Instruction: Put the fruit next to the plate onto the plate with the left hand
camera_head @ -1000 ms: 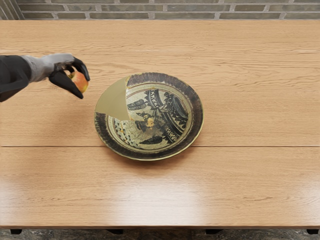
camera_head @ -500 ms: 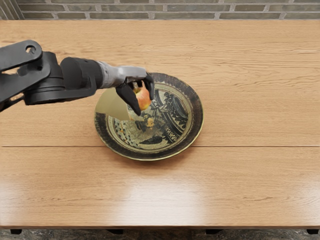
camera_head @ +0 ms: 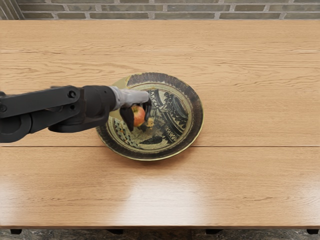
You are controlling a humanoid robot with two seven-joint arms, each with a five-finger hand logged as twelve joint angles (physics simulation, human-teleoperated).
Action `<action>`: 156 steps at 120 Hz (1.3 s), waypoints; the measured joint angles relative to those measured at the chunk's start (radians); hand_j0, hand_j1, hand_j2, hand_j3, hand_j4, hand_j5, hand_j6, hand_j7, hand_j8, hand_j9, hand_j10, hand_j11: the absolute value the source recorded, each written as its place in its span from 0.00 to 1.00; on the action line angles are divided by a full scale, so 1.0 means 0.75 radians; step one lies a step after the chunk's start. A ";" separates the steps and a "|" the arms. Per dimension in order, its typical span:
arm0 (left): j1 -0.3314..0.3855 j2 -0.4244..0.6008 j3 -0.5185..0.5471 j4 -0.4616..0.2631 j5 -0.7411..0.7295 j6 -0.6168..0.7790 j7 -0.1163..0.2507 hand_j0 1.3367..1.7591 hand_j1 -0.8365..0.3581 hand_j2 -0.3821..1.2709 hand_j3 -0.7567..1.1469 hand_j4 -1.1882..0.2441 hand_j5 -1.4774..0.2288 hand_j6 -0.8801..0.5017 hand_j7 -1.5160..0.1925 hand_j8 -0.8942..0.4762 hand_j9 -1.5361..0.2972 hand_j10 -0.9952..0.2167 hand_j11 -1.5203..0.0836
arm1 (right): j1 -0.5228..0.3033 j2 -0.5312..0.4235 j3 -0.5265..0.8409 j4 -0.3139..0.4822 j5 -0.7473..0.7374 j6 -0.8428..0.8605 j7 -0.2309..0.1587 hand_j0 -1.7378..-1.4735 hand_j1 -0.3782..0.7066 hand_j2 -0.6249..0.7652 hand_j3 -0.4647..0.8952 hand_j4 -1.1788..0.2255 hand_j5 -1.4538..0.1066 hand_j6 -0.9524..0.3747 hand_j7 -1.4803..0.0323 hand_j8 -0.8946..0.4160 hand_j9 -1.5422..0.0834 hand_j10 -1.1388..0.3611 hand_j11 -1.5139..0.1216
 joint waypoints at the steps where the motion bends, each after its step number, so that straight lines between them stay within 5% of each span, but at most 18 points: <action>1: 0.000 -0.001 0.000 0.000 0.001 0.001 0.000 0.73 0.43 0.40 0.40 0.38 0.22 0.42 0.25 0.47 0.25 0.34 0.30 | 0.000 0.000 0.000 0.000 0.000 0.000 0.000 0.30 0.04 0.45 0.34 0.83 0.92 0.71 0.97 0.67 0.94 0.75 0.92; 5: -0.003 -0.002 0.000 0.001 0.006 0.002 0.000 0.73 0.47 0.38 0.40 0.39 0.29 0.42 0.32 0.47 0.31 0.31 0.37 | 0.000 0.000 0.000 0.000 0.000 0.000 0.000 0.30 0.04 0.45 0.34 0.83 0.92 0.71 0.97 0.67 0.94 0.75 0.92; 23: -0.004 0.006 -0.004 0.002 -0.008 0.006 0.000 0.75 0.73 0.30 0.40 0.61 0.58 0.53 0.61 0.56 0.58 0.57 0.66 | 0.000 0.000 0.000 0.000 0.000 0.000 0.000 0.30 0.04 0.45 0.34 0.83 0.92 0.71 0.97 0.67 0.94 0.75 0.92; 48: -0.010 0.127 -0.070 0.002 -0.215 -0.007 0.000 0.76 0.90 0.26 0.40 0.75 0.76 0.59 0.78 0.61 0.74 0.73 0.84 | 0.000 0.000 0.000 0.000 0.000 0.003 0.000 0.30 0.04 0.45 0.34 0.83 0.92 0.71 0.97 0.67 0.94 0.75 0.92; 68: 0.013 0.290 -0.262 0.001 -0.590 -0.173 0.000 0.76 0.95 0.24 0.40 0.79 0.82 0.61 0.84 0.63 0.79 0.78 0.90 | 0.000 0.000 0.000 0.000 0.000 0.031 0.000 0.30 0.04 0.45 0.34 0.83 0.92 0.71 0.97 0.67 0.94 0.75 0.92; 94: 0.167 0.544 -0.485 0.016 -1.048 -0.452 0.000 0.76 0.97 0.24 0.40 0.81 0.85 0.63 0.87 0.64 0.82 0.80 0.93 | 0.000 0.000 -0.001 0.000 0.000 0.038 0.000 0.30 0.04 0.45 0.34 0.83 0.92 0.71 0.97 0.67 0.94 0.75 0.92; 132: 0.286 0.860 -0.545 0.056 -1.292 -0.501 0.000 0.76 0.99 0.23 0.40 0.82 0.86 0.63 0.88 0.65 0.83 0.82 0.94 | 0.000 0.000 -0.001 0.000 0.000 0.039 0.000 0.30 0.04 0.45 0.34 0.83 0.92 0.71 0.97 0.67 0.94 0.75 0.92; 156: 0.369 0.858 -0.543 0.216 -1.442 -0.503 0.000 0.76 0.99 0.23 0.40 0.83 0.86 0.63 0.89 0.65 0.84 0.82 0.95 | 0.002 0.000 -0.001 0.000 0.000 0.039 0.000 0.30 0.04 0.45 0.34 0.83 0.92 0.71 0.97 0.67 0.94 0.75 0.92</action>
